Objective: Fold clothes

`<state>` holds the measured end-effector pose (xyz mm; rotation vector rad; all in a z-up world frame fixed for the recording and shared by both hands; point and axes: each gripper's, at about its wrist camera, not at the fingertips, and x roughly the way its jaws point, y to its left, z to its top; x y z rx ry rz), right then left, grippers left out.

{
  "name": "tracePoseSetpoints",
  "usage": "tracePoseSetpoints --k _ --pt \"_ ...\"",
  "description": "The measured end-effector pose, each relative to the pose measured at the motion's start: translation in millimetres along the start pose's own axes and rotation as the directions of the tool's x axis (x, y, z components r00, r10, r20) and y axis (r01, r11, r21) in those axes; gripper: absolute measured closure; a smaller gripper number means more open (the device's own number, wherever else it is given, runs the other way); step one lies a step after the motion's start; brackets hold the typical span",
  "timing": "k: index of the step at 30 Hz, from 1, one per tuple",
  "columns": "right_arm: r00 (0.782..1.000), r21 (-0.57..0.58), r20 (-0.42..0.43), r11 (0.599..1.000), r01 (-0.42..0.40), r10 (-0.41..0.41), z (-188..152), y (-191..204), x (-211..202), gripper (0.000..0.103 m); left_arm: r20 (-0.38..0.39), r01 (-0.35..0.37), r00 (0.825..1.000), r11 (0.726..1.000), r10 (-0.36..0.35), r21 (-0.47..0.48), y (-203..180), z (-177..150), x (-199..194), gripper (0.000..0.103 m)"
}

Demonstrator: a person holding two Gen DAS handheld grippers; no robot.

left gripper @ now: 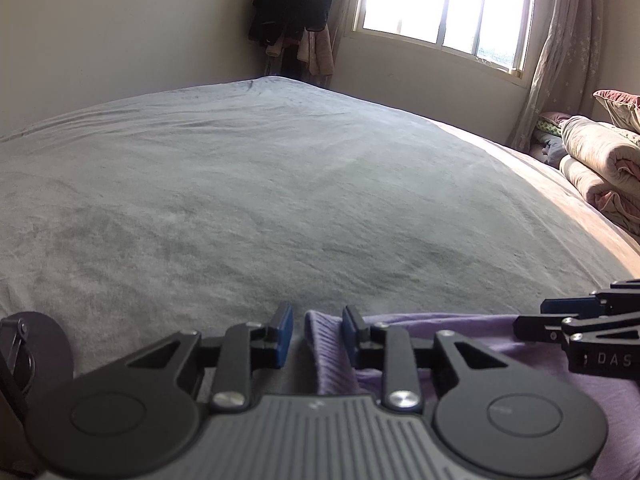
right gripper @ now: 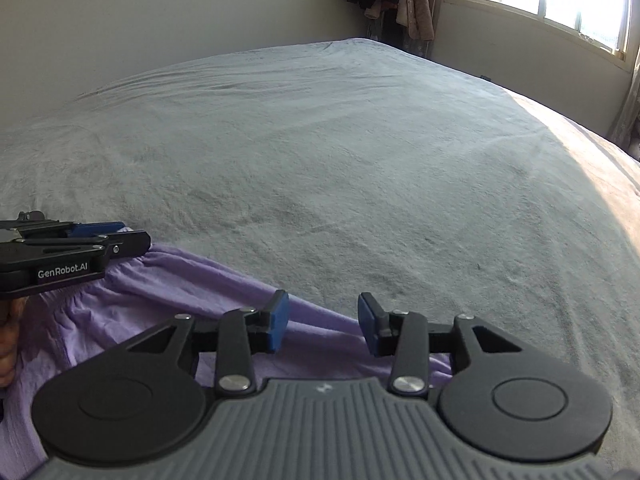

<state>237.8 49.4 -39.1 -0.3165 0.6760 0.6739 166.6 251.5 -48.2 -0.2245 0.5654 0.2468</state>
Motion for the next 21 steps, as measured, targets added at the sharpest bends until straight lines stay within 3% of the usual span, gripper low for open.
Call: tracePoseSetpoints --k 2,3,6,9,12,14,16,17,19,20,21 --pt "1.0 -0.029 0.001 0.999 0.018 -0.018 -1.9 9.4 7.4 0.079 -0.002 -0.001 1.0 1.0 0.001 0.005 -0.5 -0.7 -0.2 0.086" --pt "0.999 -0.042 0.014 0.999 0.03 -0.029 -2.2 12.5 8.0 0.102 0.003 -0.006 1.0 1.0 0.006 0.01 -1.3 -1.1 -0.9 0.09" --pt "0.996 -0.074 0.064 0.995 0.069 -0.064 -2.0 19.6 6.6 0.102 0.05 -0.02 0.999 1.0 0.02 0.011 -3.0 -2.3 -6.6 0.096" --pt "0.99 -0.057 0.109 0.993 0.1 -0.094 -1.7 20.1 8.6 0.102 0.08 -0.022 0.997 1.0 0.023 -0.015 -0.4 -2.0 -8.8 0.095" --pt "0.988 -0.044 0.1 0.992 0.12 -0.116 -4.7 20.3 20.3 0.102 0.016 -0.024 1.0 0.999 0.024 -0.025 1.7 -0.5 3.3 0.087" --pt "0.987 -0.054 0.091 0.989 0.135 -0.13 -5.8 24.0 26.8 0.101 0.016 -0.032 0.999 0.999 0.032 -0.007 -1.8 -0.2 3.8 0.087" --pt "0.987 -0.047 0.085 0.989 0.142 -0.138 -3.1 25.0 25.1 0.099 0.021 -0.028 0.999 1.0 0.027 0.012 -5.2 -0.3 2.7 0.08" --pt "0.987 -0.029 0.079 0.99 0.139 -0.137 -2.0 23.4 21.8 0.097 0.027 -0.023 0.999 1.0 0.022 0.014 -5.8 -0.3 1.2 0.076" --pt "0.988 0.01 0.07 0.991 0.136 -0.136 -3.5 16.8 10.2 0.084 0.048 -0.012 0.999 1.0 0.012 0.004 -5.0 -0.3 -4.8 0.057" --pt "0.987 0.022 0.07 0.99 0.14 -0.141 -7.3 11.6 1.6 0.081 0.058 -0.016 0.998 1.0 0.015 0.003 -5.4 0.0 -8.4 0.056" --pt "0.987 0.034 0.07 0.989 0.144 -0.146 -11.2 6.4 -7.0 0.072 0.061 -0.014 0.998 1.0 0.013 0.007 -6.5 0.6 -12.5 0.056"
